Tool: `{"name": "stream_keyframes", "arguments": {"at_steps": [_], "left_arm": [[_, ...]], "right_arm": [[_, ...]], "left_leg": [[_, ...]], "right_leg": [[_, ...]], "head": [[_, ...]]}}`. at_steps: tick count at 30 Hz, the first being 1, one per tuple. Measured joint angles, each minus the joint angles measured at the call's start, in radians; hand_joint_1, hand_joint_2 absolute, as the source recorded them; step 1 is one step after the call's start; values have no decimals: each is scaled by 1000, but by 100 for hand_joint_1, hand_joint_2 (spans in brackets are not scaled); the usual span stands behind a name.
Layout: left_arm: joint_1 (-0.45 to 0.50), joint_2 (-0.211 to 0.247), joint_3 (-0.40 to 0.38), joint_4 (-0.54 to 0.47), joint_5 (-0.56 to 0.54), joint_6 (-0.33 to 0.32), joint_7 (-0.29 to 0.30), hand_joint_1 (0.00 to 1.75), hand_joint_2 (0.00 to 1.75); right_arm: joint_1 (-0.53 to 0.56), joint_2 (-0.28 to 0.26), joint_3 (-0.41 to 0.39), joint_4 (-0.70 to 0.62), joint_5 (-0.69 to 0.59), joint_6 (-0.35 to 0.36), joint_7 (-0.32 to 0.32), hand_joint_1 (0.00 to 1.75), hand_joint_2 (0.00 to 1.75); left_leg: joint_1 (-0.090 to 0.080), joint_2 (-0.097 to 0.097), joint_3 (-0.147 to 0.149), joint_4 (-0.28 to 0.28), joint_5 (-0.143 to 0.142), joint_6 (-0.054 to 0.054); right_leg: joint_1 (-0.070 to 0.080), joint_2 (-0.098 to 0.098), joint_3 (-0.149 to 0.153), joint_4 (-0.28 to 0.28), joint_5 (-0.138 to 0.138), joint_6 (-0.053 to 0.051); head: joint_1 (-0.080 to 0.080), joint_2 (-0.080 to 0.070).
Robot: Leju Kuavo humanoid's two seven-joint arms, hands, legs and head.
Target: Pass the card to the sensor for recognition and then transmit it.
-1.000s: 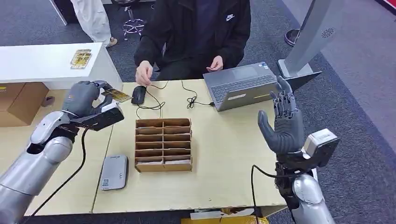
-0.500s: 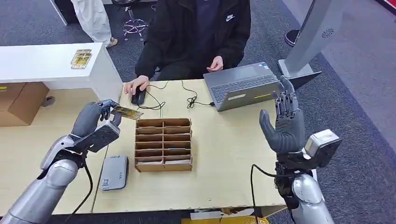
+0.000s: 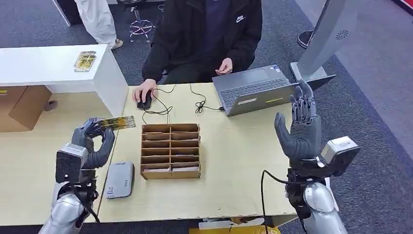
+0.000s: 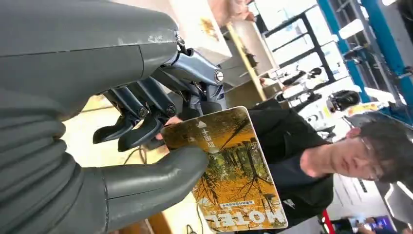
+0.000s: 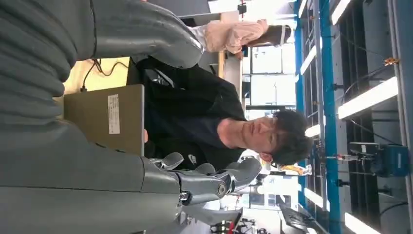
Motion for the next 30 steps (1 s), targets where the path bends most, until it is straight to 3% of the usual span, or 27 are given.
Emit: {"name": "stream_keyframes", "arguments": {"at_steps": [9,22,30], "left_arm": [[99,-47,10,-26,70,67,-1,175,175],[139,-86,12,-6,277,110,16,175,175],[170,-106,13,24,338,184,14,175,175]], "right_arm": [[-3,0,20,19,-12,-20,-2,0,175],[-27,0,53,57,-26,-34,-3,0,175],[-39,0,76,79,-32,-43,-3,0,175]], "left_leg": [[0,0,0,0,0,0],[0,0,0,0,0,0],[0,0,0,0,0,0]], "right_leg": [[0,-1,0,0,0,0],[0,-1,0,0,0,0],[0,-1,0,0,0,0]], "head": [[0,0],[0,0],[0,0]]}}
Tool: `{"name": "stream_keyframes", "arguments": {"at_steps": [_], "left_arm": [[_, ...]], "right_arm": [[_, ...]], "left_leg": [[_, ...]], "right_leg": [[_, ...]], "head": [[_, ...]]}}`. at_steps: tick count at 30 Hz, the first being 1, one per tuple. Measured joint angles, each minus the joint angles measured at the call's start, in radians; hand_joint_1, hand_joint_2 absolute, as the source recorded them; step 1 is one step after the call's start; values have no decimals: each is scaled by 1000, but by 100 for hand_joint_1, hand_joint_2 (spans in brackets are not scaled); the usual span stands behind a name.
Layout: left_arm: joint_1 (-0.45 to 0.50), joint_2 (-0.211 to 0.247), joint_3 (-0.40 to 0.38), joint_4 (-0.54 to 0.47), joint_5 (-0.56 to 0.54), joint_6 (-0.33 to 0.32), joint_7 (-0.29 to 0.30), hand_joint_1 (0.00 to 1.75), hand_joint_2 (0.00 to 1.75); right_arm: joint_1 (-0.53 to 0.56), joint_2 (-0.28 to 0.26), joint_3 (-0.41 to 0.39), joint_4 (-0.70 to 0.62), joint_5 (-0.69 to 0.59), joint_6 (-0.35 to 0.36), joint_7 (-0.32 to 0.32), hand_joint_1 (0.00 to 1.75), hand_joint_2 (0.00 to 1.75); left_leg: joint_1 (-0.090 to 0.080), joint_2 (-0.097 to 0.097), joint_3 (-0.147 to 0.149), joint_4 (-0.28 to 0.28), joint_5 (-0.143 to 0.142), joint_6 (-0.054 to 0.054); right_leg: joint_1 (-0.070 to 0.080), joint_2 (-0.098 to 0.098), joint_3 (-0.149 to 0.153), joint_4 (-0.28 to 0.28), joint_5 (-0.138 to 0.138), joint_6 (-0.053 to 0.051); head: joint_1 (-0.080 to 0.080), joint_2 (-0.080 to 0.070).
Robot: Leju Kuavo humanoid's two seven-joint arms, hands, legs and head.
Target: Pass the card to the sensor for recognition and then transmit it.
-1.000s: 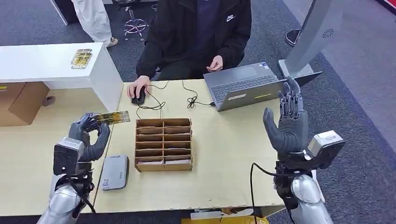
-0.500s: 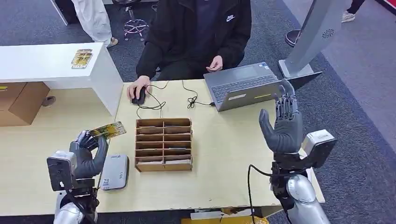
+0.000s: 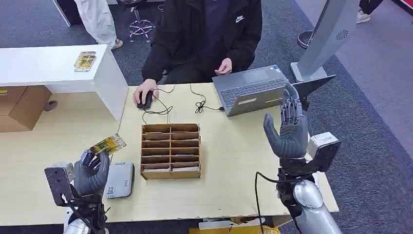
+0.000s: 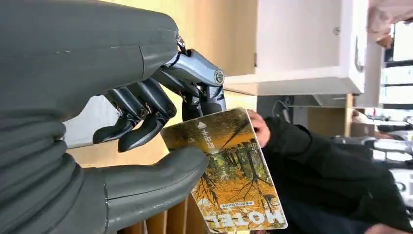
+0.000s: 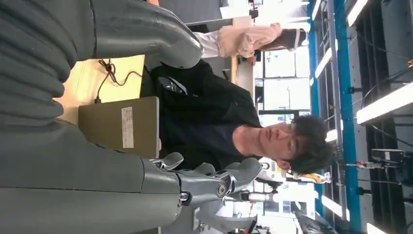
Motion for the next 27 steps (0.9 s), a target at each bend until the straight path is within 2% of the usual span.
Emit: {"name": "stream_keyframes", "arguments": {"at_steps": [6,18,27], "left_arm": [[14,-5,0,23,53,13,11,175,175],[32,-1,-2,53,76,3,35,175,175],[38,37,-29,75,17,-44,108,175,175]], "right_arm": [[-6,0,13,13,-9,-4,-2,0,175],[-15,0,22,39,-20,-5,-16,0,175],[-16,0,23,51,-22,-2,-20,0,175]], "left_leg": [[0,0,0,0,0,0],[0,0,0,0,0,0],[0,0,0,0,0,0]], "right_leg": [[0,0,0,0,0,0],[0,0,0,0,0,0],[0,0,0,0,0,0]], "head": [[0,0],[0,0],[0,0]]}}
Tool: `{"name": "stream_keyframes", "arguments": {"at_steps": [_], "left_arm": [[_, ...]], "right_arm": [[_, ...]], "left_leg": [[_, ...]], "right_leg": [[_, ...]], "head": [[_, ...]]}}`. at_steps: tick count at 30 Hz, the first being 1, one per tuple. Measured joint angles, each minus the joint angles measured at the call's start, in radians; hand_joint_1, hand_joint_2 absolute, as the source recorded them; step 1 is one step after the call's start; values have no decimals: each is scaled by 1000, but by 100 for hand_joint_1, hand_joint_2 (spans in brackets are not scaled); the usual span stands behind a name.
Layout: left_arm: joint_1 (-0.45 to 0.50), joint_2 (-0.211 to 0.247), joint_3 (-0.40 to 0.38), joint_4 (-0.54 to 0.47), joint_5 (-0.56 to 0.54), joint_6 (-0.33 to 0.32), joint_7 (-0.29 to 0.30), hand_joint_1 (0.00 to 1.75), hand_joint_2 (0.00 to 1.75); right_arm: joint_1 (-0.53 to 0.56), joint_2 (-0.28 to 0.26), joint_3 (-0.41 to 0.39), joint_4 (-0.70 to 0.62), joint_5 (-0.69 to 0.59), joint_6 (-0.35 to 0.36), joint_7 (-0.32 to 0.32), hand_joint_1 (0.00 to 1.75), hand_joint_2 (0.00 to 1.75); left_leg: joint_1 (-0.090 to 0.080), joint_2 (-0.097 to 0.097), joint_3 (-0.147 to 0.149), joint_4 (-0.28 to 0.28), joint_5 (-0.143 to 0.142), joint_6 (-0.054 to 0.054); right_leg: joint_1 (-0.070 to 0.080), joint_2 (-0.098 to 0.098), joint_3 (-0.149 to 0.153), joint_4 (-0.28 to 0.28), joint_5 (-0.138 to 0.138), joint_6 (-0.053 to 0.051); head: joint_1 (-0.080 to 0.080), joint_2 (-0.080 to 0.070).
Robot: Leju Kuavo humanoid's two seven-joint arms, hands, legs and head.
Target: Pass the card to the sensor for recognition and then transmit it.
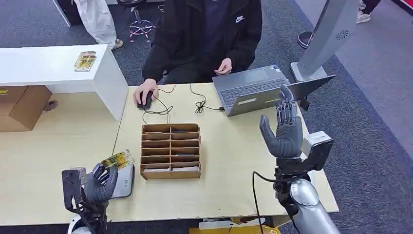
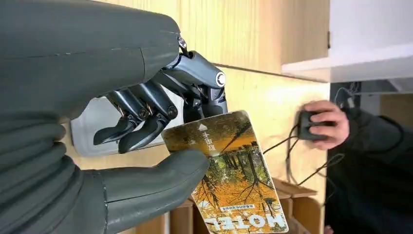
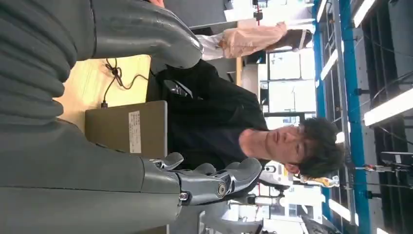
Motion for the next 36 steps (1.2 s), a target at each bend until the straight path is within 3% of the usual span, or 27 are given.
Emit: {"name": "stream_keyframes", "arguments": {"at_steps": [8,21,36], "left_arm": [[13,29,-7,5,-68,1,32,175,175],[44,28,-4,-26,-183,53,51,175,175],[135,29,29,-122,-271,29,160,175,175]], "right_arm": [[0,0,0,0,0,2,-1,0,175],[0,0,0,0,12,12,0,0,175],[0,0,-5,0,30,31,3,0,175]], "left_leg": [[0,0,0,0,0,0],[0,0,0,0,0,0],[0,0,0,0,0,0]], "right_leg": [[0,0,0,0,0,0],[0,0,0,0,0,0],[0,0,0,0,0,0]], "head": [[0,0],[0,0],[0,0]]}}
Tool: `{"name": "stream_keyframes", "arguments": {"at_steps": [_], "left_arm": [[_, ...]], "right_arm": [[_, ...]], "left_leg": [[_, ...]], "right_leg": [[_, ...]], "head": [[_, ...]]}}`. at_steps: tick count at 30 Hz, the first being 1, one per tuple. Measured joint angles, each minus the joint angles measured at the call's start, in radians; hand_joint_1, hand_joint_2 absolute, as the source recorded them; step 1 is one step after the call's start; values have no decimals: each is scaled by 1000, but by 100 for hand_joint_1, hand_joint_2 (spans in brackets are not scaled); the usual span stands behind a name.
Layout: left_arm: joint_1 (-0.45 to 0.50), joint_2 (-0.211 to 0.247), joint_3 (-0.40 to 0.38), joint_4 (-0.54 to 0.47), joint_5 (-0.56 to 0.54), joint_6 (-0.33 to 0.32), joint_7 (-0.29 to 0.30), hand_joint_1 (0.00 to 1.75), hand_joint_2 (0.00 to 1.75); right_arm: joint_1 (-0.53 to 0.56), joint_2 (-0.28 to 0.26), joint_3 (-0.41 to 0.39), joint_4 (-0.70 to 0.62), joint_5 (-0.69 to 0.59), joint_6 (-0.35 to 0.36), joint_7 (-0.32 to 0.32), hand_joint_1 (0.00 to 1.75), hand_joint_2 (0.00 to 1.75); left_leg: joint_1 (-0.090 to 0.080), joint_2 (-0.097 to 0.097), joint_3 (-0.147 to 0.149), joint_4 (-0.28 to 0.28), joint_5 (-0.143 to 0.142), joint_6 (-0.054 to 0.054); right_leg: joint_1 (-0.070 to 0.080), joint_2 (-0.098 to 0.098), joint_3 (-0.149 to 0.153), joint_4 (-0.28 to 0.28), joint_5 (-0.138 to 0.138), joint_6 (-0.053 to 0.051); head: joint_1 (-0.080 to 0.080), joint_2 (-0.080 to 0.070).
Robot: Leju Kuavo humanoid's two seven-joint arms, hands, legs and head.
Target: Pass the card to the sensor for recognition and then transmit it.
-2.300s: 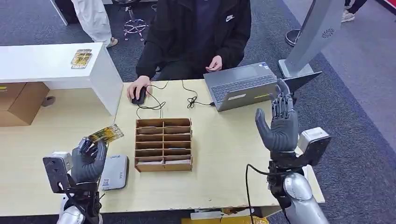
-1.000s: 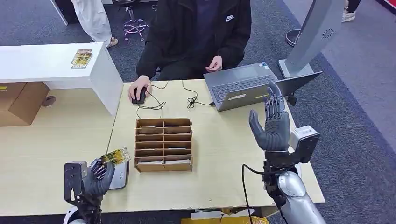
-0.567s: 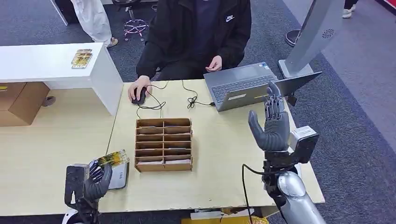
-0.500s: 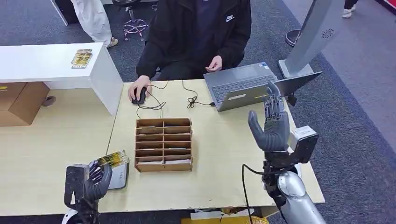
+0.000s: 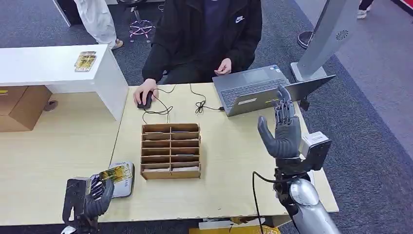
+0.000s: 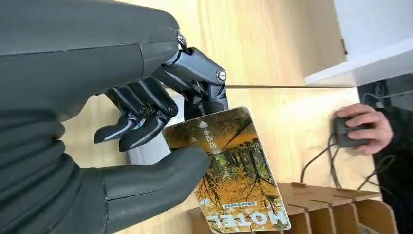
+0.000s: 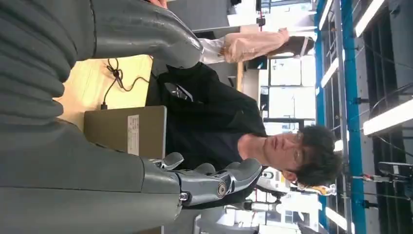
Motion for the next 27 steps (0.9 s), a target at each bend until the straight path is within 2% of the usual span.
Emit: {"name": "stream_keyframes", "arguments": {"at_steps": [3,8,19,27], "left_arm": [[35,2,0,-25,-10,-3,36,175,175],[81,8,5,-63,-37,10,58,175,175],[120,7,58,-94,-137,12,122,175,175],[132,-12,122,-102,-189,0,129,175,175]], "right_arm": [[0,0,-5,0,1,2,0,0,175],[0,0,-8,0,4,2,0,0,175],[2,0,-13,0,14,7,4,0,175],[3,0,-13,0,15,15,8,0,175]], "left_leg": [[0,0,0,0,0,0],[0,0,0,0,-1,0],[0,0,0,0,-1,0],[0,0,0,0,-1,0]], "right_leg": [[0,0,0,0,0,0],[0,0,0,0,0,0],[0,0,0,0,0,0],[0,0,0,0,0,0]], "head": [[0,0],[0,0],[0,0],[0,0]]}}
